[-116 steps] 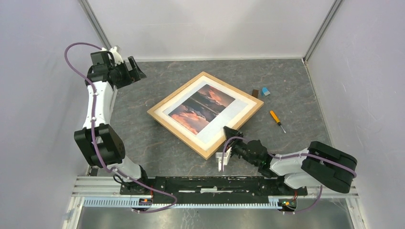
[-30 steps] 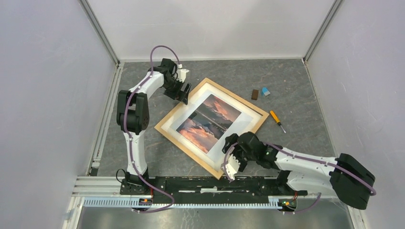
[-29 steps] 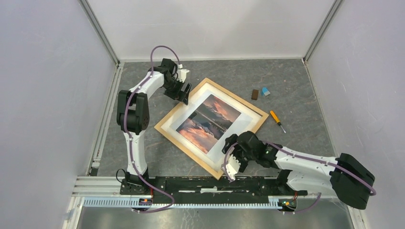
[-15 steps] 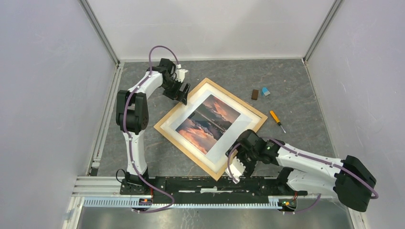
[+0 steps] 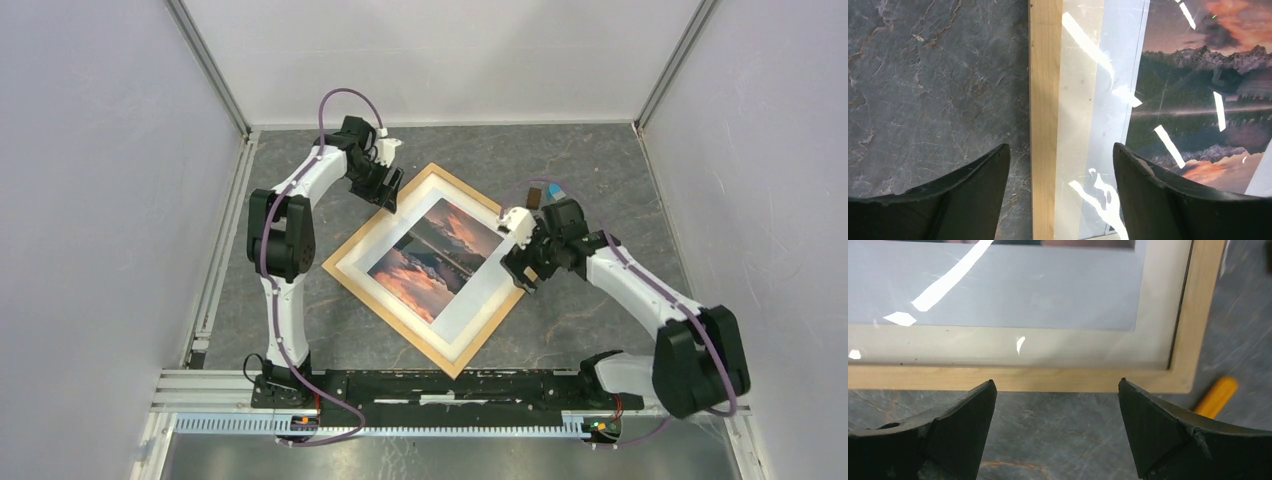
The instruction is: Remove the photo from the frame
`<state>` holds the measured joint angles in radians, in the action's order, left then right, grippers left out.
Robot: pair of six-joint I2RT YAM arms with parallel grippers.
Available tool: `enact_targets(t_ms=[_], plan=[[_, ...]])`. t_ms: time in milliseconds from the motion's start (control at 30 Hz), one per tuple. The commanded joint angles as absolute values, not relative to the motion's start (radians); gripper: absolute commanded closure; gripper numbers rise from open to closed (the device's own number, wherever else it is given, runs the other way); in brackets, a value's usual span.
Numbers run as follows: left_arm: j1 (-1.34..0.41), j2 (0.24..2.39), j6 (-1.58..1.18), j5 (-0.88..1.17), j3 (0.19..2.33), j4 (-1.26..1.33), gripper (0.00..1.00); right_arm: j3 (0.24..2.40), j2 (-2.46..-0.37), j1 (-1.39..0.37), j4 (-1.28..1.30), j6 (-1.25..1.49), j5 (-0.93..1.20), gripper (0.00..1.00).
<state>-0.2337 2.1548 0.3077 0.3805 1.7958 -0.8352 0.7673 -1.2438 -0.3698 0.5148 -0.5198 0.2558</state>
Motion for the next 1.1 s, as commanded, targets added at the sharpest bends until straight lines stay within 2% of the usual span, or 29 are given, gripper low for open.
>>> enact_targets(t_ms=[0,167,233,367,467,600,733,867,1067], plan=[[-0.245,2.172,0.293,0.31,1.814,-0.799,0.22,0.785,-1.342,-0.245,0.549,-0.22,0.344,0.02],[-0.249,2.155,0.278,0.297,1.755,-0.774,0.29,0.743,-1.403,-0.197,0.493,-0.117,0.381,0.02],[-0.252,2.144,0.282,0.294,1.721,-0.774,0.36,0.731,-1.436,-0.197,0.462,-0.078,0.409,0.03],[-0.253,2.094,0.304,0.292,1.61,-0.77,0.55,0.743,-1.515,-0.198,0.411,-0.048,0.416,0.07],[-0.253,2.046,0.318,0.286,1.522,-0.769,0.64,0.786,-1.592,-0.198,0.404,-0.058,0.422,0.15],[-0.252,1.937,0.311,0.287,1.368,-0.737,0.69,0.864,-1.7,-0.198,0.366,-0.066,0.449,0.31],[-0.25,1.86,0.234,0.281,1.248,-0.721,0.71,1.005,-1.812,-0.215,0.335,-0.075,0.453,0.44],[-0.23,1.808,0.085,0.284,1.16,-0.685,0.72,1.192,-1.947,-0.257,0.335,-0.104,0.44,0.49],[-0.196,1.771,-0.088,0.298,1.106,-0.614,0.69,1.407,-2.069,-0.291,0.385,-0.169,0.421,0.46]])
